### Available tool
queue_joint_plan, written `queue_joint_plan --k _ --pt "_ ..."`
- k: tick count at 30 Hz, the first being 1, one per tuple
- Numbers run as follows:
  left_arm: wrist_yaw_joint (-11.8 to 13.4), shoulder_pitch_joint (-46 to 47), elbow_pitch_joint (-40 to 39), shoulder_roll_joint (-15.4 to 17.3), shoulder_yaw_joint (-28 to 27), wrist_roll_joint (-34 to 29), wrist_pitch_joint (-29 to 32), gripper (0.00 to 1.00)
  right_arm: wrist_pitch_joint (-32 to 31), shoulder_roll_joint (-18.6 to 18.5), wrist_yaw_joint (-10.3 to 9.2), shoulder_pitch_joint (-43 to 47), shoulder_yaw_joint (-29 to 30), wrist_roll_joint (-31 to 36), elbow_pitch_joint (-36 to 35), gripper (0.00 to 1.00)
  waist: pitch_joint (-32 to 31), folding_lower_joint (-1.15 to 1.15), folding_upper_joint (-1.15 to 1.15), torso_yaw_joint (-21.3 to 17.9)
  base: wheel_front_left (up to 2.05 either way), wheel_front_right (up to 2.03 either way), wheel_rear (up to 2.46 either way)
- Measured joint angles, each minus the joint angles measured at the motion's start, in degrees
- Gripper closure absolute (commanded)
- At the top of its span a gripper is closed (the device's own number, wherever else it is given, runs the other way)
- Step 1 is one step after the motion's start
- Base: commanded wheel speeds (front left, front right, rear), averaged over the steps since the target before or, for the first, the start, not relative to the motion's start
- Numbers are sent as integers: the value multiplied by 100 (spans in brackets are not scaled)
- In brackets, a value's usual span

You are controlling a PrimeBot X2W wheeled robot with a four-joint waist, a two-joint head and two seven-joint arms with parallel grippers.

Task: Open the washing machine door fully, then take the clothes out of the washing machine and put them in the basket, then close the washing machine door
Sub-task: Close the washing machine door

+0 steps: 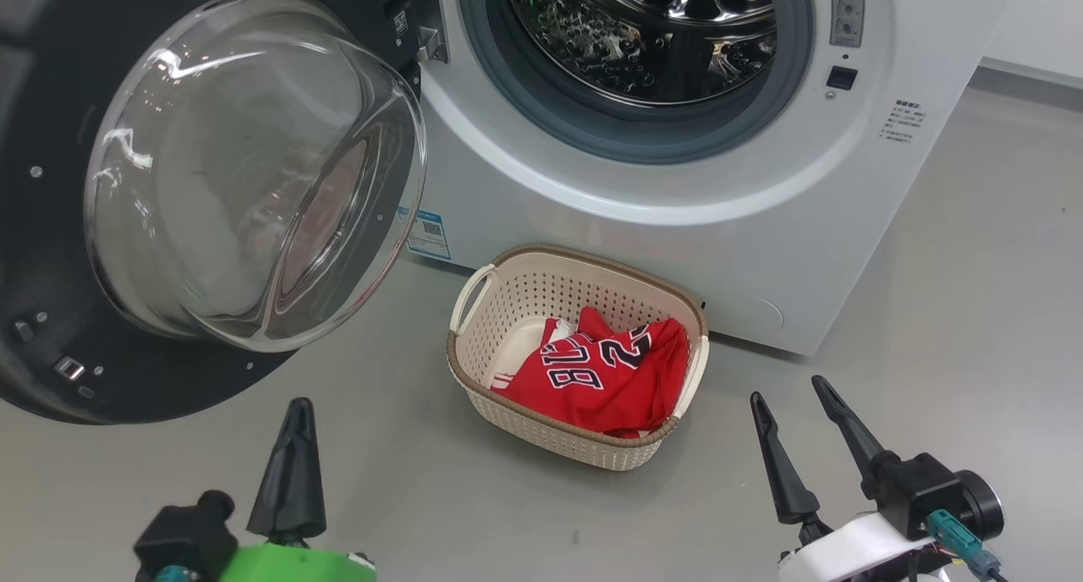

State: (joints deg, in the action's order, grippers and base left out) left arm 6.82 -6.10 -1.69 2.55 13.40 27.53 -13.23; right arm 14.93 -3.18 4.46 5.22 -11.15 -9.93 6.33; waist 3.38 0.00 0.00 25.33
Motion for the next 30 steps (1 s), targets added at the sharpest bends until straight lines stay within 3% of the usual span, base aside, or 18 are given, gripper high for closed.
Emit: queue_joint_plan --k 3,7,14,19,23,30 --pt "-18 13 -286 0 -11 891 -42 100 0 0 0 -1 1 0 -1 0 17 0 0 -2 0 0 0" --pt "-242 20 -784 5 -10 2572 -92 100 0 -9 0 -5 9 0 -1 0 59 0 0 -7 0 0 0" --pt "-627 -8 -1813 7 14 4485 -124 100 -1 -25 0 -7 25 1 -12 0 111 0 0 -7 0 0 0" --pt "-893 162 -2031 -8 -803 5812 -147 100 -1 -44 -1 -9 49 2 -35 0 172 0 0 21 0 0 0" --pt "-1073 570 -2071 -11 -1530 5948 -149 100 -1 -70 -1 -13 52 49 -53 0 247 0 0 58 0 0 0" --pt "-1100 1042 -1956 101 -2361 5651 -153 100 -1 -149 1 -52 42 60 -111 0 402 0 0 103 0 0 0"
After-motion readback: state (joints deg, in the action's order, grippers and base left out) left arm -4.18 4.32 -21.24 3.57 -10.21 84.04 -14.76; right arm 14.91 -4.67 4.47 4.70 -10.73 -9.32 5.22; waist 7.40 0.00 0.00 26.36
